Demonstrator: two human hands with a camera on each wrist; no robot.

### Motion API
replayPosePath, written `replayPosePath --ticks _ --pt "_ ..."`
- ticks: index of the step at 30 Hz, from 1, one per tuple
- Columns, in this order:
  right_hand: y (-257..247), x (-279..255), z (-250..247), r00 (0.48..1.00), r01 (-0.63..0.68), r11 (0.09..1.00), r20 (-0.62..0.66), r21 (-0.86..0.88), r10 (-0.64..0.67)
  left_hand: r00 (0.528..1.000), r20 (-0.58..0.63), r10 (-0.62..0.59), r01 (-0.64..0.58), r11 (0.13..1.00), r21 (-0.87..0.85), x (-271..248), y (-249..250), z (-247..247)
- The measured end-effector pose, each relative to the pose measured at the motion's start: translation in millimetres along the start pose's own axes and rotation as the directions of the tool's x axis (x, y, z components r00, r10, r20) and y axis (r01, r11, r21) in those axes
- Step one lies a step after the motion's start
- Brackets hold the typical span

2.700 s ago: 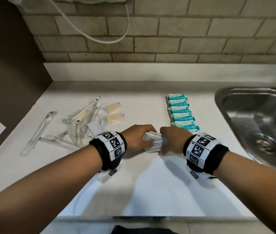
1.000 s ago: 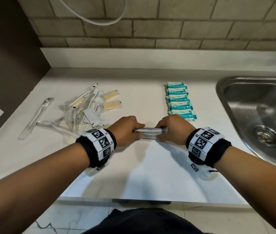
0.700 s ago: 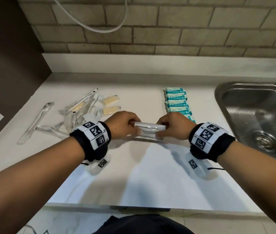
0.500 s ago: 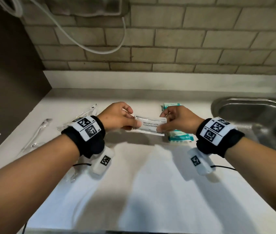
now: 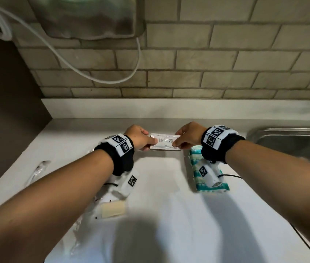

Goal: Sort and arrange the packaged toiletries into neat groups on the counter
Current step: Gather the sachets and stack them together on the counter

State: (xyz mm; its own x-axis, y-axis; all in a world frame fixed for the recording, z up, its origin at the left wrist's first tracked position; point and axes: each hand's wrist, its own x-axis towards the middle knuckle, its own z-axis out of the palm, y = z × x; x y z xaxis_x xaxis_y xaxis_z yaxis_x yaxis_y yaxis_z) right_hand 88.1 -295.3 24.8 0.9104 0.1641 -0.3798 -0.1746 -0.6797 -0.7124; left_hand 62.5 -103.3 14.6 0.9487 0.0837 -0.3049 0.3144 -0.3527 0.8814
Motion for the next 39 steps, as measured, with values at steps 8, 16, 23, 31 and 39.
replayPosePath --ticks 8,16,23,31,39 --pt "3.3 53.8 13.7 0.991 -0.115 0.972 0.044 -0.205 0.127 0.996 0.029 -0.083 0.080 0.992 0.093 46.2 -15.1 15.4" --pt "2.8 72.5 21.7 0.982 -0.184 0.888 -0.036 -0.421 0.187 0.995 0.100 -0.027 -0.020 0.899 0.438 68.9 -12.8 18.7" --pt "-3.9 64.6 20.4 0.996 0.001 0.820 0.070 -0.573 0.048 0.977 0.213 -0.018 -0.113 0.801 0.588 77.5 -9.0 15.4" --pt "-6.6 69.4 32.6 0.987 0.098 0.654 0.156 -0.750 0.031 0.935 0.344 0.092 -0.349 0.428 0.834 75.9 -3.4 31.3" --pt "-2.5 95.9 37.9 0.992 0.109 0.601 0.127 -0.791 -0.012 0.930 0.365 0.039 -0.357 0.318 0.878 75.5 9.6 37.2"
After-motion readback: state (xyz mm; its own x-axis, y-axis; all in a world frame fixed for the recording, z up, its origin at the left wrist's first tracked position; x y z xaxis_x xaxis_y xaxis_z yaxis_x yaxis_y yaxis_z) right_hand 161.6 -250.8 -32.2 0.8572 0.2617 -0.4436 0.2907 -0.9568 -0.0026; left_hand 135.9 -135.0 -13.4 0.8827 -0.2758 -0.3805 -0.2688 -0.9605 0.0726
